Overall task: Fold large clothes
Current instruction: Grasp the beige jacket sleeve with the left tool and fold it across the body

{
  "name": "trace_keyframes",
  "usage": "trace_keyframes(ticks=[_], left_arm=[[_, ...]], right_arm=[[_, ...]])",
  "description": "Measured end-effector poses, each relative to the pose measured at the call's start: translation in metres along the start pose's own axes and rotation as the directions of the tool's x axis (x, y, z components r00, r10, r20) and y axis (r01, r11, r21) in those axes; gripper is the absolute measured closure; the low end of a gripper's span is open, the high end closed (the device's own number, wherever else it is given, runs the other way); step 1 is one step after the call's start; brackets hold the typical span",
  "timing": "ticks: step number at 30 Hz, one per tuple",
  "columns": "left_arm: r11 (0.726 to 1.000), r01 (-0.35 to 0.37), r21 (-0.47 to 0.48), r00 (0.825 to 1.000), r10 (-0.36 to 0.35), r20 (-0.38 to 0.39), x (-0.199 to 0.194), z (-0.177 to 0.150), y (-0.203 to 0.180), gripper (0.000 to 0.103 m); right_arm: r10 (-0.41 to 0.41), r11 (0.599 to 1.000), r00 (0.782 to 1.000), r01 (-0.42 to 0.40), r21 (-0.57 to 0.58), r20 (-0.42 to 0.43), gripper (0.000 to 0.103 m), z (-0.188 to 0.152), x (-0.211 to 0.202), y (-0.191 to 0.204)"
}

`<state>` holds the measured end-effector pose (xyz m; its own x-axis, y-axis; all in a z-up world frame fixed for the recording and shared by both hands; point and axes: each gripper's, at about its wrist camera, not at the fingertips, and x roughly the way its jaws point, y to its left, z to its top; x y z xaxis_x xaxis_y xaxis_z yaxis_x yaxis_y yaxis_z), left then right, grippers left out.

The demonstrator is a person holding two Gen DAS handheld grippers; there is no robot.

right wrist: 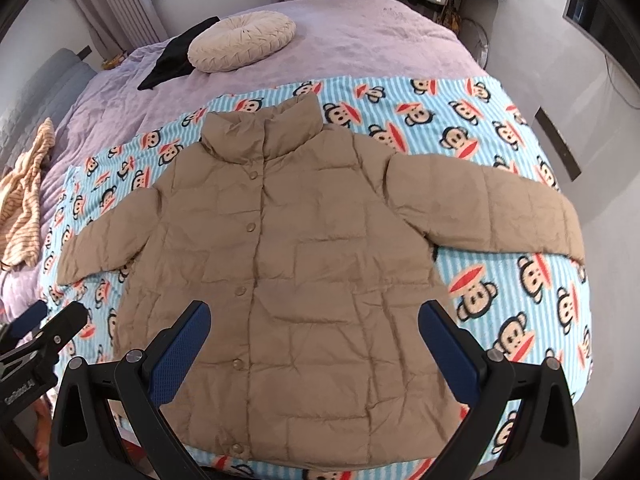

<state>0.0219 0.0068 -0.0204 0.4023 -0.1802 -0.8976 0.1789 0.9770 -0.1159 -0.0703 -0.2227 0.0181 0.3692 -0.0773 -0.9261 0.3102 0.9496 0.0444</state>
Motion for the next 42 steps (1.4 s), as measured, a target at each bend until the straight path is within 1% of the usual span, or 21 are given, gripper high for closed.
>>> trace_keyframes(ticks=[3, 7, 9, 12, 15, 16, 17, 18, 19, 21, 24, 28, 30, 32, 33, 34, 37, 39, 40, 41, 42], left_arm=[[1.0, 0.026, -0.014, 1.0, -0.026, -0.01, 0.014, 0.003, 0.019, 0.0], [0.996, 0.064, -0.068, 0.997, -0.067, -0.041, 0.045, 0.005, 0.059, 0.0], [0.992, 0.075, -0.104, 0.995, -0.082, -0.063, 0.063, 0.005, 0.081, 0.0], [0.984, 0.081, -0.16, 0.991, -0.097, -0.096, 0.093, 0.003, 0.121, 0.0], [0.977, 0.063, -0.204, 0.99, -0.086, -0.109, 0.122, 0.003, 0.162, 0.0], [0.975, 0.044, -0.22, 0.991, -0.069, -0.11, 0.133, 0.003, 0.177, 0.0], [0.972, 0.027, -0.235, 0.992, -0.055, -0.114, 0.141, 0.002, 0.189, 0.0], [0.966, 0.015, -0.26, 0.992, -0.047, -0.117, 0.151, 0.002, 0.204, 0.0], [0.958, 0.017, -0.285, 0.992, -0.051, -0.111, 0.159, 0.002, 0.217, 0.0], [0.936, 0.031, -0.352, 0.994, -0.068, -0.092, 0.175, 0.002, 0.247, 0.0], [0.892, 0.08, -0.446, 0.993, -0.108, -0.038, 0.197, 0.002, 0.289, 0.0], [0.833, 0.147, -0.533, 0.988, -0.154, 0.032, 0.228, 0.007, 0.334, 0.0], [0.806, 0.173, -0.567, 0.984, -0.17, 0.059, 0.239, 0.011, 0.35, 0.0], [0.783, 0.186, -0.593, 0.982, -0.166, 0.089, 0.242, 0.018, 0.364, 0.0], [0.776, 0.192, -0.601, 0.981, -0.16, 0.108, 0.241, 0.023, 0.371, 0.0], [0.774, 0.198, -0.602, 0.98, -0.151, 0.128, 0.239, 0.028, 0.376, 0.0], [0.783, 0.186, -0.594, 0.98, -0.107, 0.166, 0.234, 0.046, 0.389, 0.0], [0.792, 0.157, -0.59, 0.982, -0.064, 0.176, 0.232, 0.056, 0.397, 0.001], [0.796, 0.132, -0.591, 0.985, -0.037, 0.17, 0.232, 0.061, 0.4, 0.016], [0.802, 0.12, -0.586, 0.986, -0.03, 0.161, 0.234, 0.065, 0.401, 0.031], [0.807, 0.115, -0.579, 0.989, -0.036, 0.146, 0.237, 0.067, 0.402, 0.067]], right_arm=[[0.007, 1.0, 1.0, -0.006, 0.009, -0.029, 0.0, -0.002, 0.009, 0.009], [-0.025, 1.0, 0.999, 0.025, -0.013, -0.04, 0.0, -0.005, 0.029, 0.027], [-0.014, 1.0, 0.999, 0.014, 0.0, -0.048, 0.0, -0.007, 0.038, 0.032], [0.011, 1.0, 0.998, -0.012, -0.016, -0.067, 0.0, -0.012, 0.064, 0.059], [0.034, 0.999, 0.997, -0.037, -0.039, -0.068, 0.0, -0.018, 0.087, 0.082], [0.048, 0.998, 0.995, -0.051, -0.042, -0.085, 0.0, -0.02, 0.102, 0.094], [0.053, 0.997, 0.994, -0.057, -0.042, -0.098, 0.0, -0.022, 0.109, 0.099], [0.059, 0.997, 0.99, -0.064, -0.039, -0.129, 0.0, -0.023, 0.121, 0.107], [0.068, 0.996, 0.984, -0.076, -0.04, -0.167, 0.0, -0.024, 0.135, 0.117], [0.089, 0.993, 0.978, -0.101, -0.054, -0.187, 0.0, -0.027, 0.152, 0.132], [0.123, 0.987, 0.973, -0.14, -0.074, -0.194, 0.0, -0.032, 0.169, 0.154], [0.176, 0.975, 0.964, -0.198, -0.097, -0.202, 0.0, -0.035, 0.189, 0.175], [0.195, 0.972, 0.96, -0.217, -0.093, -0.201, 0.0, -0.034, 0.196, 0.182], [0.221, 0.966, 0.956, -0.242, -0.088, -0.193, 0.0, -0.031, 0.2, 0.186], [0.233, 0.964, 0.955, -0.252, -0.086, -0.185, 0.0, -0.029, 0.201, 0.189], [0.244, 0.962, 0.954, -0.261, -0.085, -0.177, 0.0, -0.025, 0.202, 0.192], [0.27, 0.954, 0.951, -0.286, -0.092, -0.153, 0.0, -0.015, 0.202, 0.2], [0.289, 0.948, 0.947, -0.303, -0.093, -0.143, 0.0, -0.007, 0.203, 0.208], [0.3, 0.945, 0.944, -0.313, -0.089, -0.14, 0.0, -0.002, 0.206, 0.212], [0.311, 0.943, 0.94, -0.324, -0.083, -0.138, 0.0, 0.004, 0.209, 0.216], [0.321, 0.94, 0.938, -0.333, -0.078, -0.134, 0.0, 0.008, 0.212, 0.22]])
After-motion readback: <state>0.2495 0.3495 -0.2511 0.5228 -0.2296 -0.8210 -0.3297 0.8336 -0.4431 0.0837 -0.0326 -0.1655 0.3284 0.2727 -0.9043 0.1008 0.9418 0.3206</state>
